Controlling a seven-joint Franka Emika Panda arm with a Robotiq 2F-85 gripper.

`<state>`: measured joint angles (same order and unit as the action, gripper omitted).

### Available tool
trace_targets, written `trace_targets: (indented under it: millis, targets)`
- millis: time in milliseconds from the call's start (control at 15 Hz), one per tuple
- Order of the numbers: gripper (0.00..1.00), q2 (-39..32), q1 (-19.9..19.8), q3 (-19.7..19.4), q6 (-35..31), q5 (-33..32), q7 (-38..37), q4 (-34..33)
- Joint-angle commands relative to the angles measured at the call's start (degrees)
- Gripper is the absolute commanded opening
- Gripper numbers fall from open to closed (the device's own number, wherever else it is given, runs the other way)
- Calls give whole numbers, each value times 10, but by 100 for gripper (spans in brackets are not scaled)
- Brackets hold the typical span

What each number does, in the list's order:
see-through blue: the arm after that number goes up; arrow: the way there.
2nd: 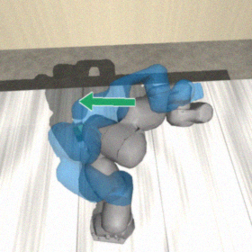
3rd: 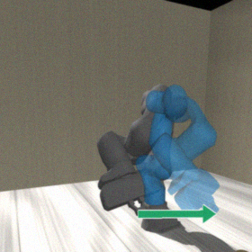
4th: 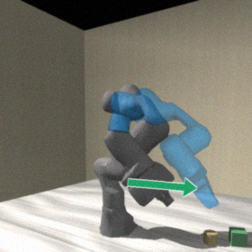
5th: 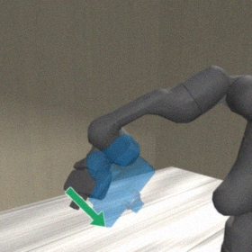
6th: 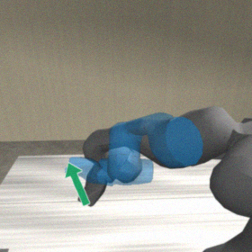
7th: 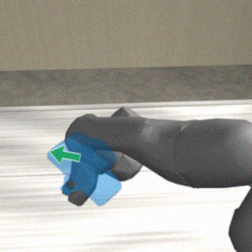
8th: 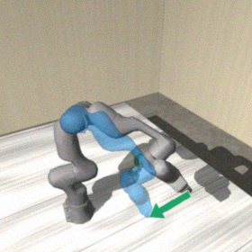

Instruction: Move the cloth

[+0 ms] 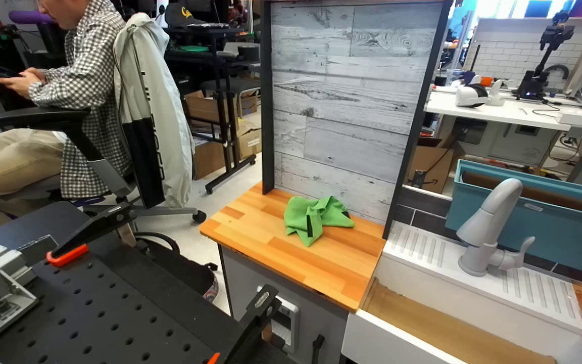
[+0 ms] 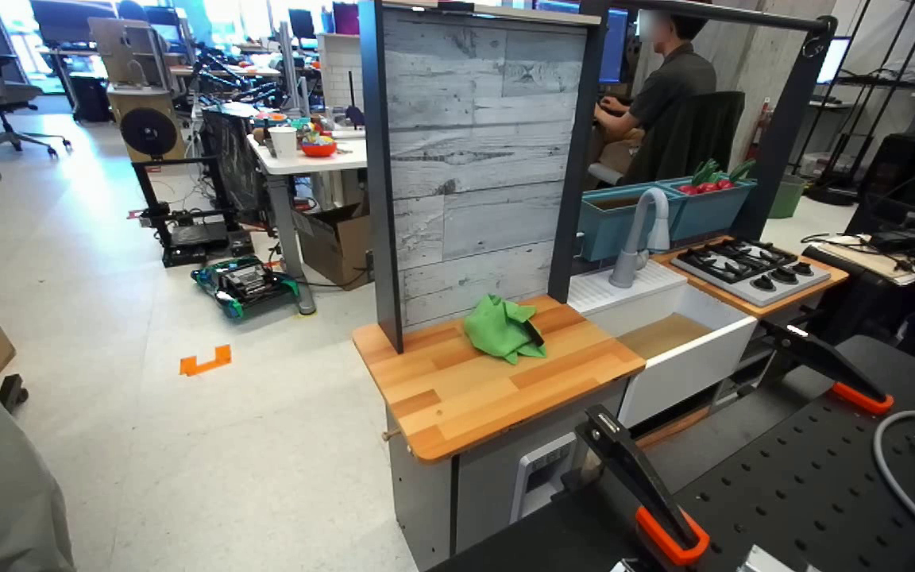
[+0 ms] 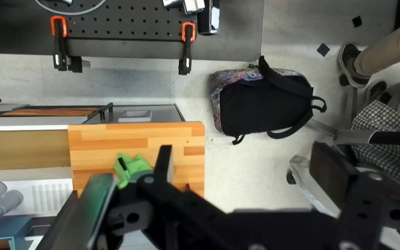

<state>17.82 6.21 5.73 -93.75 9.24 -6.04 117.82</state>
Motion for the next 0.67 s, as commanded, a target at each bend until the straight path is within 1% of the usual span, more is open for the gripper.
trace_targets:
  millis: [0,400,600]
  targets:
    - [100,-26,-10,3,-80,-11,0,23]
    - [100,-107,-22,-8,-207,-26,4,58]
    - [100,-164,-32,-17,-298,-42,-7,74]
